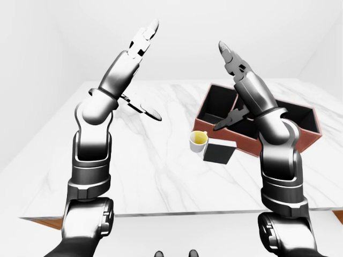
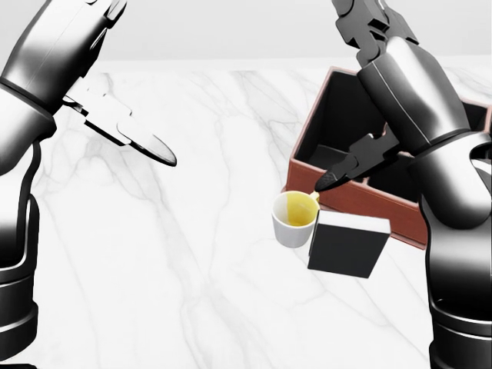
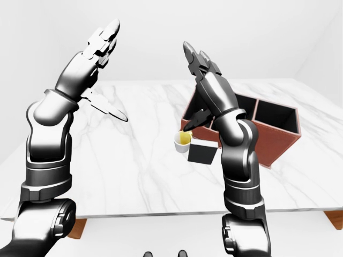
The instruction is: Pick up the book and place it in the caddy.
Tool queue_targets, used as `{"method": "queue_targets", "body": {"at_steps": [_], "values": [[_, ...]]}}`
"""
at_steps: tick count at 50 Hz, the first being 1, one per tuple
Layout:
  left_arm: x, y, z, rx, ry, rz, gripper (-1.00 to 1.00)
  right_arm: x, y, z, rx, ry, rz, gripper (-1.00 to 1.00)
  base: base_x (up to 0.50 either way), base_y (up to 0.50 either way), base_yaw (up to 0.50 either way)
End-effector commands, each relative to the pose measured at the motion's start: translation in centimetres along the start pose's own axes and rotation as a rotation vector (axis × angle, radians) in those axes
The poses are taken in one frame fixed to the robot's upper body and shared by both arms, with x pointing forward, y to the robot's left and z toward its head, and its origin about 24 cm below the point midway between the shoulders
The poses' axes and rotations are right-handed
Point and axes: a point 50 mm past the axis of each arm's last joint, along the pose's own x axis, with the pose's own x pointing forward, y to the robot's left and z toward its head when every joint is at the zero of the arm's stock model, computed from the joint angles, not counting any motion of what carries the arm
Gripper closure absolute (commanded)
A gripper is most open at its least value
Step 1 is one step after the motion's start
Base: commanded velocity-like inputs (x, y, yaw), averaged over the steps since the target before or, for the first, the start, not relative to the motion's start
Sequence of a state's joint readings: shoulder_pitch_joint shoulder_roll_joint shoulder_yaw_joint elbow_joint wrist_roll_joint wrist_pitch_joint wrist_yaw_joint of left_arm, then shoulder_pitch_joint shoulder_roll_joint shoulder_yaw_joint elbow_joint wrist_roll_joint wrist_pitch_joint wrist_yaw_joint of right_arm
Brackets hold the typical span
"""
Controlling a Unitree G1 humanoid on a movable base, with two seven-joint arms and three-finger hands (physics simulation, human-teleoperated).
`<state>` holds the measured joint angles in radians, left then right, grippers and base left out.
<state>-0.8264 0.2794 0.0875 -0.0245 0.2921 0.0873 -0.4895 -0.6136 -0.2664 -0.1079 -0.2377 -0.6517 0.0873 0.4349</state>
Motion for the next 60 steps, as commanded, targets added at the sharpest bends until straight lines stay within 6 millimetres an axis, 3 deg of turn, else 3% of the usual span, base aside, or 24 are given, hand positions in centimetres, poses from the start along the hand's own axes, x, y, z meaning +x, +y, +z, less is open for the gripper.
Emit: {"method": "queue_targets", "body": {"at_steps": [1, 34, 60], "values": [[-0.07, 0.02, -0.13, -0.005, 0.004, 0.003, -1.00, -0.03, 0.23, -0.01, 0.005, 0.001, 0.002, -1.00, 0.26, -0.01, 0.00], [-0.13, -0.08, -0.32, -0.009, 0.010, 0.002, -1.00, 0.00, 0.40, -0.28, 0.005, 0.014, 0.006, -1.00, 0.26, -0.01, 0.00], [-0.29, -0.14, -0.18, -0.008, 0.003, 0.003, -1.00, -0.60, 0.73, -0.57, -0.003, 0.032, 0.006, -1.00, 0.00, 0.00, 0.00]]}}
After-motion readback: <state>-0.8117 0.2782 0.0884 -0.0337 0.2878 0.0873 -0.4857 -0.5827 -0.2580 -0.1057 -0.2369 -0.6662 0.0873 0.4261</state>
